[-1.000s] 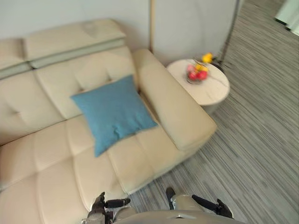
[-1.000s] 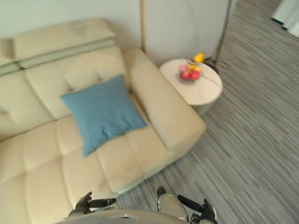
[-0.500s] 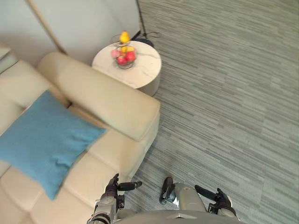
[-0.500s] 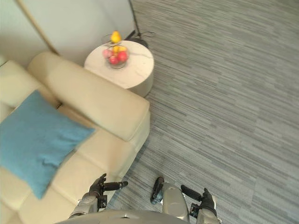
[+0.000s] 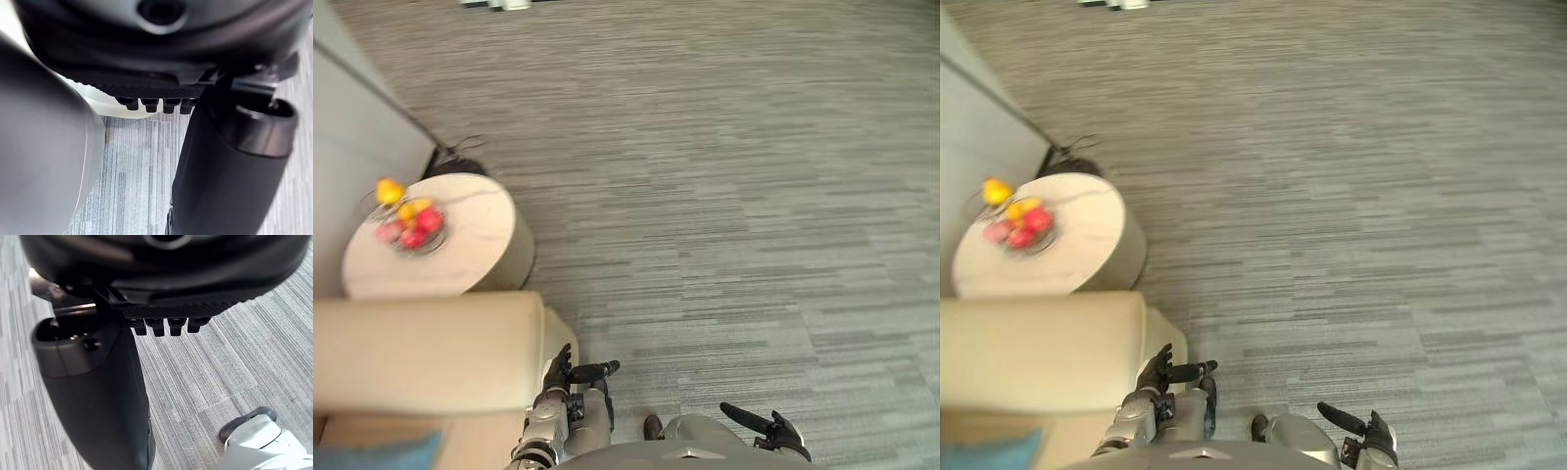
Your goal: Pick up cushions and gather them together orderly.
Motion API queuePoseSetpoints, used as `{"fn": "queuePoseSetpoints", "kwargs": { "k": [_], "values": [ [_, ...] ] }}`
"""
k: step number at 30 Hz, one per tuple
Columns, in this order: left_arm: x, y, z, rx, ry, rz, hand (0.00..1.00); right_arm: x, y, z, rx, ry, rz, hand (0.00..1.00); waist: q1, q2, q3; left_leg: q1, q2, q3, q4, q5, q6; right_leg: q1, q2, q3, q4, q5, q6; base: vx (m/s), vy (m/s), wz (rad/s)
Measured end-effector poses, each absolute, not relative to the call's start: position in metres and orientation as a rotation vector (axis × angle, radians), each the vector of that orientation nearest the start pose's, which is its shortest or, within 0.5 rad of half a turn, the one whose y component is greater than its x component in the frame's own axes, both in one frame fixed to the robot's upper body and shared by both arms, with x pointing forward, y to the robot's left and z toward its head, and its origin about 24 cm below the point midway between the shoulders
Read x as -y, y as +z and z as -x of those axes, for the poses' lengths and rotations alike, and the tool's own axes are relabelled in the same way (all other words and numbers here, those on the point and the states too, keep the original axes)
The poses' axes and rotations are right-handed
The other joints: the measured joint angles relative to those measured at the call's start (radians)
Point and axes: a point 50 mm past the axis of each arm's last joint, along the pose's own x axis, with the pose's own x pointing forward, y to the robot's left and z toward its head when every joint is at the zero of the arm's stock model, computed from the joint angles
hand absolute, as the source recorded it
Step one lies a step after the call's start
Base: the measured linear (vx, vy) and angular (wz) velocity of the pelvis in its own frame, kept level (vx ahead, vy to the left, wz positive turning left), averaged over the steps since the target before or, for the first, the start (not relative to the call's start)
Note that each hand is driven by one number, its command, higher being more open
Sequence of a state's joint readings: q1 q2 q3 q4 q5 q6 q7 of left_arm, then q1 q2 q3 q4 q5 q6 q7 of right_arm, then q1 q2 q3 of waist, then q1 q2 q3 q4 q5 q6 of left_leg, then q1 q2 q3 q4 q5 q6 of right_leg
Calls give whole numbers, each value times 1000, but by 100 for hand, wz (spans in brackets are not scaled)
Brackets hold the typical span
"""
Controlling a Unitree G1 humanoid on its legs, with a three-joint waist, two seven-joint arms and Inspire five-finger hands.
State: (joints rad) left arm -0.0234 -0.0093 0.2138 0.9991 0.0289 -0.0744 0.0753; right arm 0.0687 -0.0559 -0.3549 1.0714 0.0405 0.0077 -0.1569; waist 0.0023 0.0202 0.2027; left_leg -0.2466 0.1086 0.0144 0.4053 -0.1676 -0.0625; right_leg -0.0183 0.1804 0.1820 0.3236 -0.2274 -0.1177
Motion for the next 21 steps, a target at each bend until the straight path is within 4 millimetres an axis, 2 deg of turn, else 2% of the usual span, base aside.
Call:
{"fn": "queuePoseSetpoints", "kwargs": {
  "k": [1, 2, 3, 4, 6, 8, 9, 10, 11, 12, 13, 14, 15, 16, 18, 19, 20, 21],
  "values": [
    [-178, -145, -147, -919, 246, 53, 100, 219, -161, -83, -1120, -534, -93, 100, -3, -8, -3, 15, 6, 37, 18, 16, 5, -9, -1, 43, 43, -36, 19, 301, 130, -102],
    [-180, -145, -147, -924, 251, 50, 100, 219, -160, -83, -1115, -535, -94, 100, -1, -18, -10, 28, 14, 82, 33, -10, 18, -17, -10, 63, 78, -59, 65, 371, 164, -108],
    [-181, -145, -146, -928, 257, 48, 100, 219, -160, -83, -1112, -532, -97, 100, 1, -22, -13, 34, 19, 103, 40, -22, 26, -19, -14, 66, 88, -63, 82, 357, 164, -119],
    [-186, -146, -144, -938, 280, 52, 100, 216, -160, -84, -1103, -527, -107, 100, 12, -36, -22, 62, 24, 159, 44, -35, 45, -35, -29, 60, 126, -69, 105, 423, 149, -130],
    [-190, -147, -140, -953, 296, 48, 100, 214, -158, -90, -1079, -515, -111, 100, 31, -43, -33, 134, 33, 228, 31, -46, 62, -70, -83, -61, 198, -85, 134, 379, 83, -173],
    [-187, -150, -135, -979, 294, 61, 100, 207, -156, -98, -1052, -495, -129, 100, 47, -20, -49, 182, 59, 268, 20, -47, 61, -108, -172, -253, 166, -86, 132, 269, 31, -171],
    [-187, -153, -130, -1002, 288, 54, 100, 203, -156, -102, -1046, -469, -132, 100, 47, -15, -61, 197, 66, 317, 28, -51, 54, -97, -241, -388, 30, -30, 122, 267, -19, -117],
    [-188, -154, -127, -1017, 280, 43, 100, 203, -156, -104, -1041, -463, -130, 100, 38, -9, -62, 195, 73, 327, 50, -51, 53, -82, -237, -431, 24, -24, 104, 226, -56, -70],
    [-183, -154, -133, -1017, 233, 23, 100, 203, -156, -106, -1049, -471, -127, 100, 22, -30, -48, 159, 34, 306, 61, -109, 2, -70, -263, -444, 32, -24, 92, 208, -56, -15],
    [-178, -152, -138, -996, 197, 13, 100, 207, -157, -106, -1069, -480, -111, 100, 19, -33, -45, 206, -45, 276, -192, -84, 18, -68, -291, -466, 56, -24, 91, 186, -38, -1],
    [-176, -152, -139, -992, 184, 7, 100, 209, -158, -105, -1076, -484, -104, 100, 17, -32, -45, 218, -50, 277, -262, -46, 24, -67, -292, -481, 65, -24, 91, 174, -32, -24],
    [-169, -152, -139, -989, 156, 1, 100, 216, -158, -102, -1090, -493, -88, 100, 24, 12, -46, 246, -5, 329, -333, 129, 21, -109, -274, -518, 175, -49, 85, 191, -116, -60],
    [-181, -153, -134, -1004, 182, -25, 100, 204, -158, -111, -1068, -461, -111, 100, 19, -13, -47, 262, 8, 347, -317, 123, 13, -145, -278, -529, 143, -75, 69, 151, -102, -79],
    [-188, -154, -131, -1019, 193, -44, 100, 197, -157, -115, -1051, -442, -126, 100, 20, -45, -42, 270, 5, 359, -283, 113, 3, -139, -285, -531, 26, 3, 72, 226, -231, -64],
    [-192, -155, -126, -1042, 195, -53, 100, 200, -158, -108, -1059, -456, -128, 100, 6, -28, -40, 242, 83, 360, -83, 33, -15, -78, -231, -513, 6, 14, 63, 218, -218, -51],
    [-190, -154, -128, -1030, 199, -38, 100, 202, -159, -106, -1061, -475, -140, 100, 9, -15, -26, 207, 149, 358, 107, 14, -18, -24, -195, -487, -22, 17, 58, 175, -144, -84],
    [-194, -152, -130, -1014, 222, -35, 100, 204, -159, -103, -1060, -489, -144, 100, 16, -4, -20, 138, 199, 325, 307, -5, 13, 15, -167, -450, -39, 13, 43, 223, -129, -74],
    [-194, -152, -130, -1011, 224, -33, 100, 205, -158, -103, -1059, -493, -145, 100, 18, -6, -17, 129, 203, 318, 329, -12, 17, 19, -163, -445, -40, 11, 41, 229, -49, -95]
  ]
}}
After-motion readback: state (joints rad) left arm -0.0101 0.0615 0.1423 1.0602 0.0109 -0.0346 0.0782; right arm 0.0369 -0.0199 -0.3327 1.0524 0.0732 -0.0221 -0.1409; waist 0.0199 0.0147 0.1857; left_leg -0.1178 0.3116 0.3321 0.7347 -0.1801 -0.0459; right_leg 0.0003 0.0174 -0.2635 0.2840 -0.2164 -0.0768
